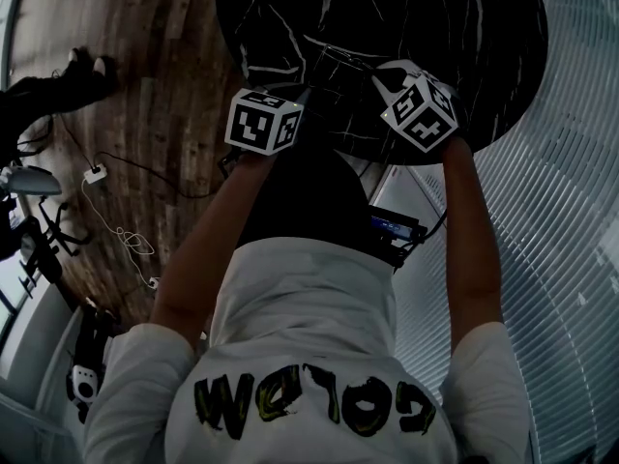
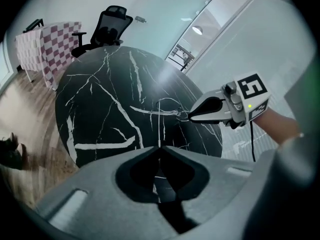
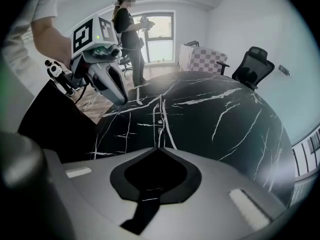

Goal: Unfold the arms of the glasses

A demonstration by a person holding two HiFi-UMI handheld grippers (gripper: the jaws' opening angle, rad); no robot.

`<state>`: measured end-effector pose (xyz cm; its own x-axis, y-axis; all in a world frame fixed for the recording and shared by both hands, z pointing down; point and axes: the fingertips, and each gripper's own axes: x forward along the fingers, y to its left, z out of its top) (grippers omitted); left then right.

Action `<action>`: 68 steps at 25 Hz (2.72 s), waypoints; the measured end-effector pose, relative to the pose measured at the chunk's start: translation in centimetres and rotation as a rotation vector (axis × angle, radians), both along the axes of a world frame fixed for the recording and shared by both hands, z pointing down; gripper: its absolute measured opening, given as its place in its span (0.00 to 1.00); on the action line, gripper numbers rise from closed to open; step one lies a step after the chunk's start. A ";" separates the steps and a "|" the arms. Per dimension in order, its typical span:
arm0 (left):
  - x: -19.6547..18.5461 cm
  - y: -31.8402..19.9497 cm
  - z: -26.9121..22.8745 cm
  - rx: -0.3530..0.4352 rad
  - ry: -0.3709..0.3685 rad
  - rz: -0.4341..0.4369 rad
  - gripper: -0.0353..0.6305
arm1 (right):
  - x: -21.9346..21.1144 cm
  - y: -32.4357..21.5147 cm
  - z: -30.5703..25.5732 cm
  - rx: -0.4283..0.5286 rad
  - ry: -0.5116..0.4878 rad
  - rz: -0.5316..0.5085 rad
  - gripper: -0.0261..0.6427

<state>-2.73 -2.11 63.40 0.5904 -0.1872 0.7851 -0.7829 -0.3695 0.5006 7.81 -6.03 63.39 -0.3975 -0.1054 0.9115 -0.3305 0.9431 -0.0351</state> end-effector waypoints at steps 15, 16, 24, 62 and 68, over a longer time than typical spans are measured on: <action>-0.5 -0.2 0.3 0.022 -0.041 0.055 0.08 | 0.1 0.3 0.2 -0.012 0.010 0.000 0.04; -0.5 -0.2 0.3 0.028 -0.048 0.061 0.08 | 0.1 0.3 0.3 -0.011 0.012 0.002 0.04; 0.2 -0.5 0.4 0.158 -0.146 0.142 0.10 | 0.1 -0.2 0.4 -0.006 0.037 0.048 0.04; 6.0 -3.6 1.1 0.839 -0.680 1.093 0.11 | -1.1 0.6 0.3 -0.024 0.027 0.048 0.04; 6.5 -3.1 1.3 0.847 -0.694 1.119 0.08 | -0.6 0.7 0.4 -0.027 0.020 0.073 0.04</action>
<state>3.76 -5.17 64.66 0.3076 -0.4282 0.8497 0.0912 -0.8756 -0.4743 7.19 -5.28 63.77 -0.3714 -0.1084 0.9221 -0.3992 0.9153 -0.0532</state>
